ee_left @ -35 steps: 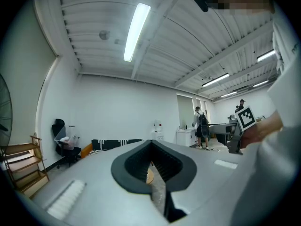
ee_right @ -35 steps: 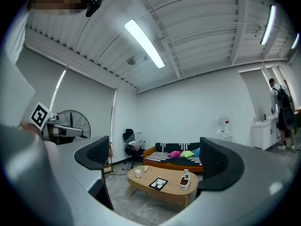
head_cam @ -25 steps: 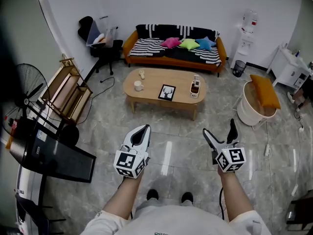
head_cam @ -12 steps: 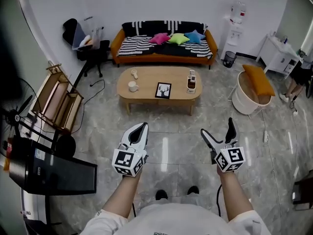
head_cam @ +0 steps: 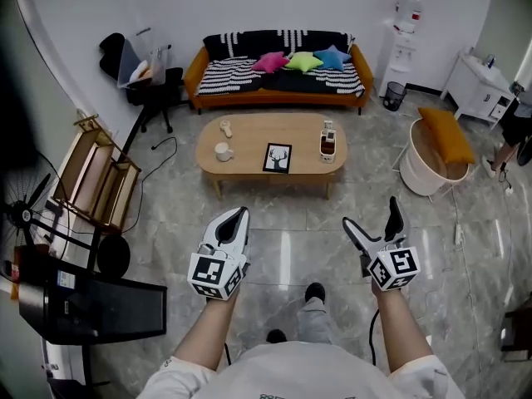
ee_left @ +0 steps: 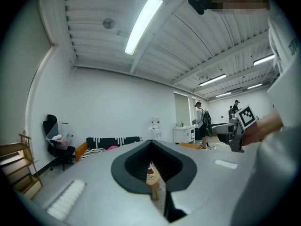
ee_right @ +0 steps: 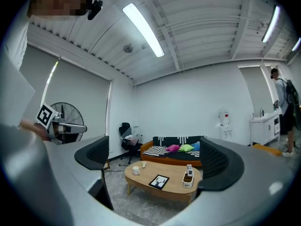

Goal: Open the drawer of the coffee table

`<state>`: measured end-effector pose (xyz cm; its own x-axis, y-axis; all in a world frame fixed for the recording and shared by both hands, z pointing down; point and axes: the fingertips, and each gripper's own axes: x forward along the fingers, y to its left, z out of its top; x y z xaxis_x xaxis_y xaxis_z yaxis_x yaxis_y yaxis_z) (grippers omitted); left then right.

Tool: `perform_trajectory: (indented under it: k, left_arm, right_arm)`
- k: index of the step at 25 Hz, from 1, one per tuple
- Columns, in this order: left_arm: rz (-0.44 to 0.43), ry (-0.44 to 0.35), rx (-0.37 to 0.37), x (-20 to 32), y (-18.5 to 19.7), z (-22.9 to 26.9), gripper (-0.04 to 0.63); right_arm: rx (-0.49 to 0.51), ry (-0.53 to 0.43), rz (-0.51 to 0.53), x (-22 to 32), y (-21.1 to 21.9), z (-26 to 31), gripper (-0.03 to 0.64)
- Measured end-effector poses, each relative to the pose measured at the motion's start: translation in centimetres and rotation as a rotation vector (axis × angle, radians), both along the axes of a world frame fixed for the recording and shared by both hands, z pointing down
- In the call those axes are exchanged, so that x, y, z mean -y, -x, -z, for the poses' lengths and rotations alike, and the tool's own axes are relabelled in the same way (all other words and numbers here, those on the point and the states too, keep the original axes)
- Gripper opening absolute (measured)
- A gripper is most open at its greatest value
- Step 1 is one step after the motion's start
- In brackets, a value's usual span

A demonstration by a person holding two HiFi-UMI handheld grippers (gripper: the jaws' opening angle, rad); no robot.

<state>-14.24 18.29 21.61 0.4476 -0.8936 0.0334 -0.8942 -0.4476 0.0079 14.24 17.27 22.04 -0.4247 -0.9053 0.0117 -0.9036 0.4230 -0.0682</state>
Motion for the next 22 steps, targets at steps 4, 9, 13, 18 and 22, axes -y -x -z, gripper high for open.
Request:
perform_trajectory:
  k: [4,9,13,18,22]
  left_arm:
    - [0.04,0.0,0.021,4.9,-0.7,0.2,-0.002]
    - [0.089,-0.007,0.03,10.2,-3.0,1.1,-0.002]
    - [0.113,-0.005,0.048,12.7,-3.9,1.3,-0.002]
    - [0.14,0.014,0.055,15.4,-3.3,0.7,-0.002]
    - [0.133,0.024,0.047,18.1,-2.9,0.3,-0.002]
  right_arm:
    - [0.008,-0.008,0.052,6.0,-0.7,-0.1,0.589]
    - [-0.001,-0.008,0.129,12.7,-2.4,0.2,0.589]
    - [-0.009,-0.003,0.173,16.6,-2.8,-0.2,0.589]
    - [-0.001,0.019,0.19,19.8,-2.7,-1.2,0.589]
    - [-0.008,0.028,0.174,22.1,-2.9,-1.4,0.589]
